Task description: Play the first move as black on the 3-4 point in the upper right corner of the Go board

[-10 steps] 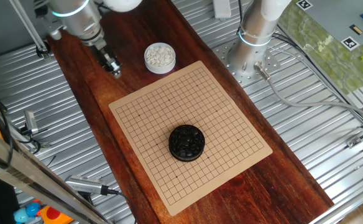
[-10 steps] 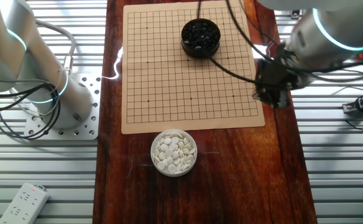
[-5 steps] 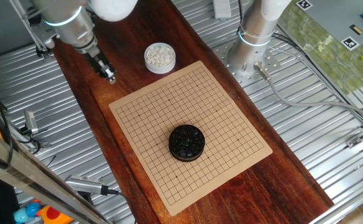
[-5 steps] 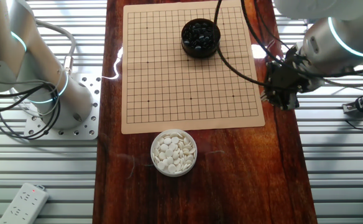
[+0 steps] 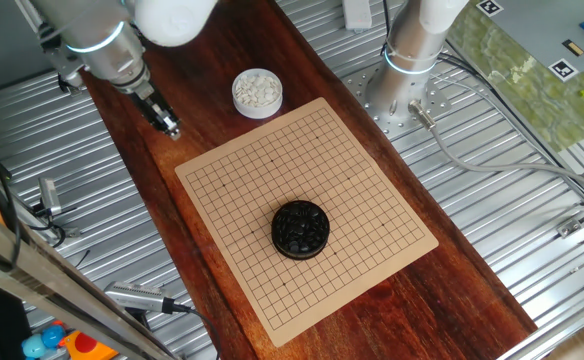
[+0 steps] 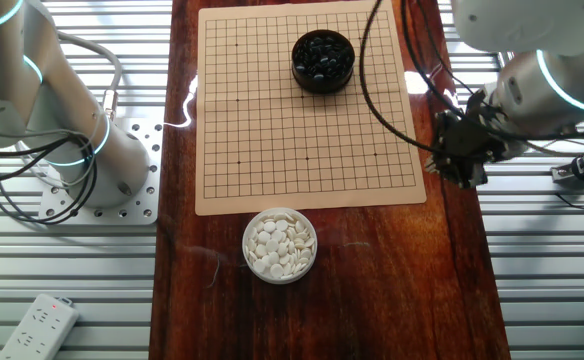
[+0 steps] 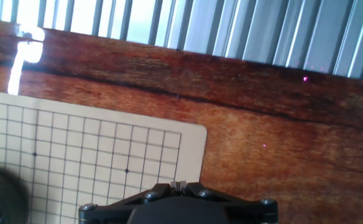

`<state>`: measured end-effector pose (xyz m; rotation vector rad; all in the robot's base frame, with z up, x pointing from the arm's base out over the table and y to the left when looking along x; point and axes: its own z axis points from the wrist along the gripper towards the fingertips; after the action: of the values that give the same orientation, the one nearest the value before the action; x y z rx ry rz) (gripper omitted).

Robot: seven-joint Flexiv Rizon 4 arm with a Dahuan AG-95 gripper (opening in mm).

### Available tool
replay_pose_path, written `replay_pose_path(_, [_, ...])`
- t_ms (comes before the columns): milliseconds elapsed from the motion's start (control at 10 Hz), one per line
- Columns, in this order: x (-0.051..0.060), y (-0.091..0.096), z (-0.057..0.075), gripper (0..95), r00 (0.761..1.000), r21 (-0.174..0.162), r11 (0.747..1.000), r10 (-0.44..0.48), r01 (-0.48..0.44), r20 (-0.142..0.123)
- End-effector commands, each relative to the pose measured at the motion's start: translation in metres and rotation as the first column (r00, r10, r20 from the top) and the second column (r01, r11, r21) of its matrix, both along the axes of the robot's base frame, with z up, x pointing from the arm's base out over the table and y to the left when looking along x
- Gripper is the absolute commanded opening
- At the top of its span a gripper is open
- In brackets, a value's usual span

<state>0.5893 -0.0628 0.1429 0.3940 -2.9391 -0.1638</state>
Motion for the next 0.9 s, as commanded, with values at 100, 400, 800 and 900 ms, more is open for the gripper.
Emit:
replay_pose_path(100, [0.002,-0.011,0.003,0.0,1.000,0.003,1.000,0.013,-0.013,-0.006])
replay_pose_path(400, [0.006,-0.019,0.006,0.0,1.000,0.005,1.000,0.023,-0.023,-0.009])
replay_pose_path(800, [0.017,-0.024,-0.005,0.0,0.998,0.010,0.998,0.063,-0.063,-0.013])
replay_pose_path(900, [0.018,-0.024,-0.006,0.0,0.997,0.012,0.997,0.072,-0.072,-0.011])
